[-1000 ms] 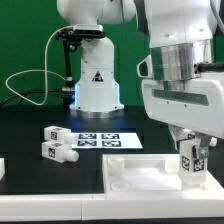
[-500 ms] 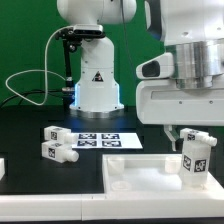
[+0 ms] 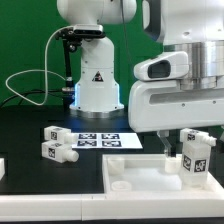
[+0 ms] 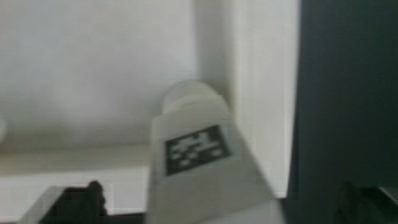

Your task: Assemble one leg

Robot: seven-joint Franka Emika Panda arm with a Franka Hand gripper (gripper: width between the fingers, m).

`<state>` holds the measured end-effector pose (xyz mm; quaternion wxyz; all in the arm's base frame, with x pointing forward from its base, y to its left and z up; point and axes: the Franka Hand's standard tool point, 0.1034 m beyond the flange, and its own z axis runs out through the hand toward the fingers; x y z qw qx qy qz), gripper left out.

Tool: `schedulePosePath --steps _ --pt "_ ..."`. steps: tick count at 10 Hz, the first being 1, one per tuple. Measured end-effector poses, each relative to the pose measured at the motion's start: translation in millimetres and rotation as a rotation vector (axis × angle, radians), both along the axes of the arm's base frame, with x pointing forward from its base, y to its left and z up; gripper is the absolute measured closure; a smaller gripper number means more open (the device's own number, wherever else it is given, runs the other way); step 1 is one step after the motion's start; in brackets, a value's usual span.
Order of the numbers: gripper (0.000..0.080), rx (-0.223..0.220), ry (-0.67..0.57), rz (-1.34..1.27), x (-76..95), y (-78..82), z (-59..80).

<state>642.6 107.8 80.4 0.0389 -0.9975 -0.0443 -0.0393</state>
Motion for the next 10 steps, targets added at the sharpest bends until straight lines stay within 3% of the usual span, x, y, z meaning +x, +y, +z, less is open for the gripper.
schedulePosePath --steps 2,3,4,5,6,10 --pt "0.0151 0.004 0.004 -0.037 -0.4 1.0 -0.4" --pt "0.0264 0.004 0.004 -0.039 -0.4 0.3 -0.5" --pt "0.0264 0.008 0.008 -0.086 -0.4 0.6 -0.6" --pt "0.0447 0.014 0.014 -0.16 -0.5 0.9 -0.6" --pt "0.0515 0.02 0.021 -0.234 -0.5 0.8 -0.7" --pt "0.0515 0.061 0.055 -0.74 -1.0 -1.0 -1.3"
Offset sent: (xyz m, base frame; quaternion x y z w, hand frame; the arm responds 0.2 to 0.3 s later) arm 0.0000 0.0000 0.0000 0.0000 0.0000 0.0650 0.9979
